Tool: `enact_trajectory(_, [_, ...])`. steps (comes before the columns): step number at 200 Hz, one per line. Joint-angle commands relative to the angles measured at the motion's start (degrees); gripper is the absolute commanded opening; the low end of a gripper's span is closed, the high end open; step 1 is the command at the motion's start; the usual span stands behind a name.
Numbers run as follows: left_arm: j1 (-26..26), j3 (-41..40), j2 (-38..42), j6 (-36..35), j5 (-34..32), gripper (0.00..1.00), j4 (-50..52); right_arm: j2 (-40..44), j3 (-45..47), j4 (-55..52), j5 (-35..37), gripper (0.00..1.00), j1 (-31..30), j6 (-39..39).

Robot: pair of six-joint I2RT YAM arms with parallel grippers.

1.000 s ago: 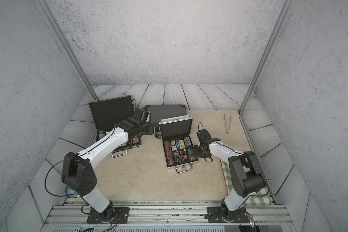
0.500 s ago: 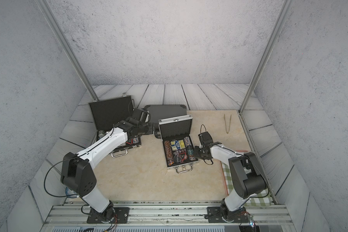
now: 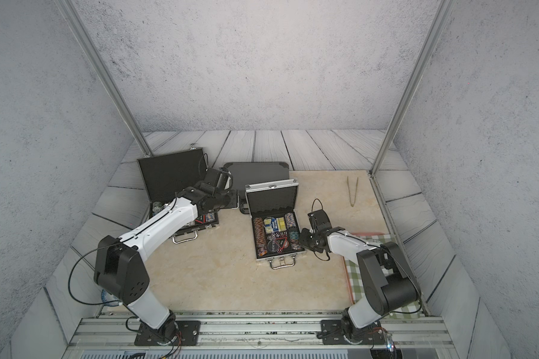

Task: Close the poker set cases
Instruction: Adjust the poker set case at the center of the board, then close the lid of the poker set case.

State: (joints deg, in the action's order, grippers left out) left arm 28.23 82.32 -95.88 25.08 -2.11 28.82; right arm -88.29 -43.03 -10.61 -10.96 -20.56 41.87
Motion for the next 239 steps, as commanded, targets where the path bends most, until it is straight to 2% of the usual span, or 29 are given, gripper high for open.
enact_trajectory(1, [-0.52, -0.14, -0.17, 0.14, -0.09, 0.6, -0.49, 0.89, 2.41, -6.68, -2.39, 0.18, -1.62, 2.78])
enact_trajectory(26, [-0.54, 0.47, -0.98, -0.14, -0.16, 0.6, -1.31, 1.97, 2.55, -7.05, -3.04, 0.22, -2.78, 4.45])
enact_trajectory(51, [-0.92, 1.57, -2.24, -0.8, -1.14, 0.6, -1.67, 2.25, 1.28, -9.76, -2.87, 0.32, -2.81, 3.22])
enact_trajectory(64, [-1.62, 2.26, -2.86, -0.82, -0.6, 0.6, -1.56, 3.07, 0.24, -11.98, -0.99, 0.38, -2.75, 2.0])
enact_trajectory(101, [-4.06, 5.61, -5.6, -1.7, 3.7, 0.6, -0.72, 6.17, -3.28, -17.87, 4.18, 0.43, -2.43, -1.37])
enact_trajectory(126, [-5.78, 10.03, -8.74, -1.75, 9.67, 0.61, 0.32, 7.99, -5.61, -21.42, 6.04, 0.44, -2.33, -3.46])
enact_trajectory(145, [-6.47, 13.18, -10.93, -1.3, 14.32, 0.62, 0.5, 9.04, -6.76, -22.59, 4.29, 0.43, -2.38, -5.28])
enact_trajectory(185, [-6.95, 15.13, -13.02, 1.73, 22.74, 0.62, -2.81, 11.14, -8.3, -20.93, 3.25, 0.41, -2.05, -4.34])
enact_trajectory(204, [-6.96, 15.37, -13.02, 3.07, 25.64, 0.62, -4.27, 10.05, -11.79, -20.7, 1.88, 0.37, 0.13, -4.19])
enact_trajectory(239, [-6.96, 14.58, -11.98, 3.62, 26.28, 0.62, -4.62, 7.87, -17.47, -15.81, -4.65, 0.34, 6.45, 0.32])
